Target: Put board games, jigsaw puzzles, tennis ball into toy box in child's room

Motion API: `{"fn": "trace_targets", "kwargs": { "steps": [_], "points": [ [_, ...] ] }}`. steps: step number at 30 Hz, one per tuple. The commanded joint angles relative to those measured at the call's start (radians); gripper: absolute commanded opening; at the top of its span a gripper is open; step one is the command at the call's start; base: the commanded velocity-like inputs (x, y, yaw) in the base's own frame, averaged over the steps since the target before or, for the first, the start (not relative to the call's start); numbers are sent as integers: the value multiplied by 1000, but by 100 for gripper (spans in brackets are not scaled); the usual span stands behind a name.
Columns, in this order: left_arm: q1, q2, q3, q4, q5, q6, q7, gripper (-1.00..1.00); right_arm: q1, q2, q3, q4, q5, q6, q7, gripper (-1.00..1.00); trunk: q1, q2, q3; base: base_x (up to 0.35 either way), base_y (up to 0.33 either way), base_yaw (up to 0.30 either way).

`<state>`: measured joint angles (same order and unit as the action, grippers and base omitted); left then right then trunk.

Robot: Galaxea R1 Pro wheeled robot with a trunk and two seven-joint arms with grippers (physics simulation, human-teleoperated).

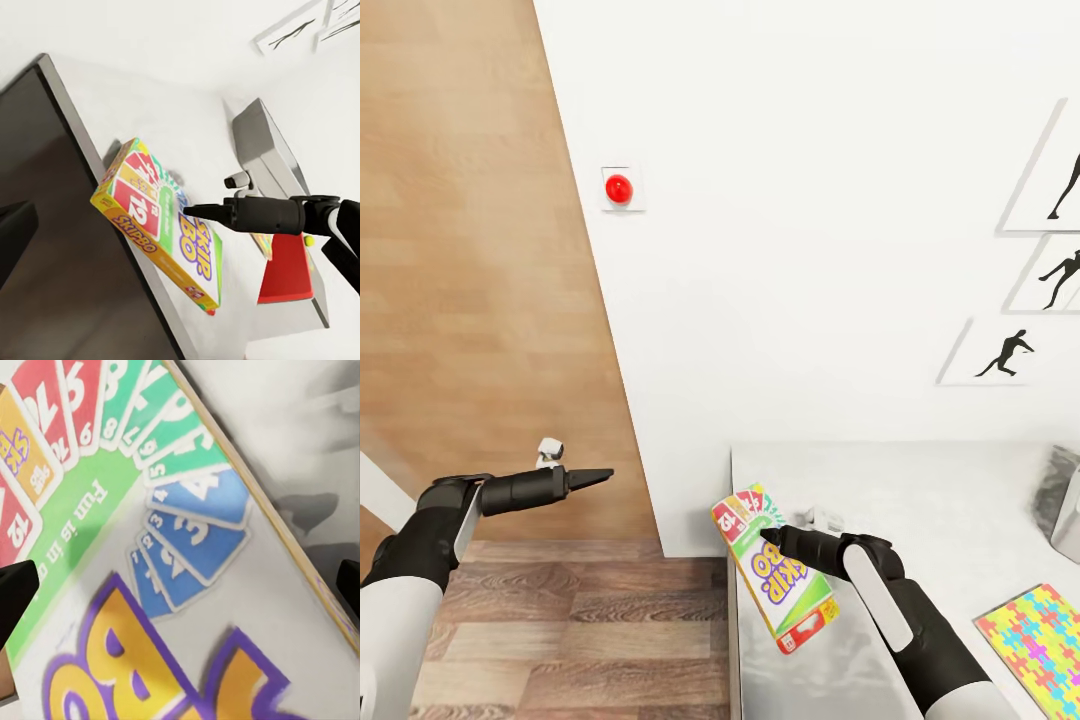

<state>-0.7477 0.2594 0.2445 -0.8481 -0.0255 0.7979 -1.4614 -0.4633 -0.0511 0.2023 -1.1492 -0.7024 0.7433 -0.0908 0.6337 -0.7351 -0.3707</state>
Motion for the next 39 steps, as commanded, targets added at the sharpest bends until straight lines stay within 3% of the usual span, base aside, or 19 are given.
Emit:
{"fn": "trace_targets", "kwargs": {
  "steps": [1, 18, 28, 39],
  "points": [
    [-1, 0, 1, 0, -3, 11, -5, 100, 0, -1, 3, 0, -14, 2, -10, 100, 0, -1, -1, 0, 0, 0],
    [-1, 0, -10, 0, -4, 10, -5, 100, 10, -4, -7, -19, -12, -5, -10, 100, 0, -1, -1, 0, 0, 0],
    [-1, 0, -12, 0, -4, 10, -4, 100, 12, -5, -12, -159, -12, -8, -11, 100, 0, -1, -1, 0, 0, 0],
    [-1, 0, -12, 0, -4, 10, -4, 100, 11, -6, -13, -223, -16, -10, -13, 100, 0, -1, -1, 0, 0, 0]
  ]
}}
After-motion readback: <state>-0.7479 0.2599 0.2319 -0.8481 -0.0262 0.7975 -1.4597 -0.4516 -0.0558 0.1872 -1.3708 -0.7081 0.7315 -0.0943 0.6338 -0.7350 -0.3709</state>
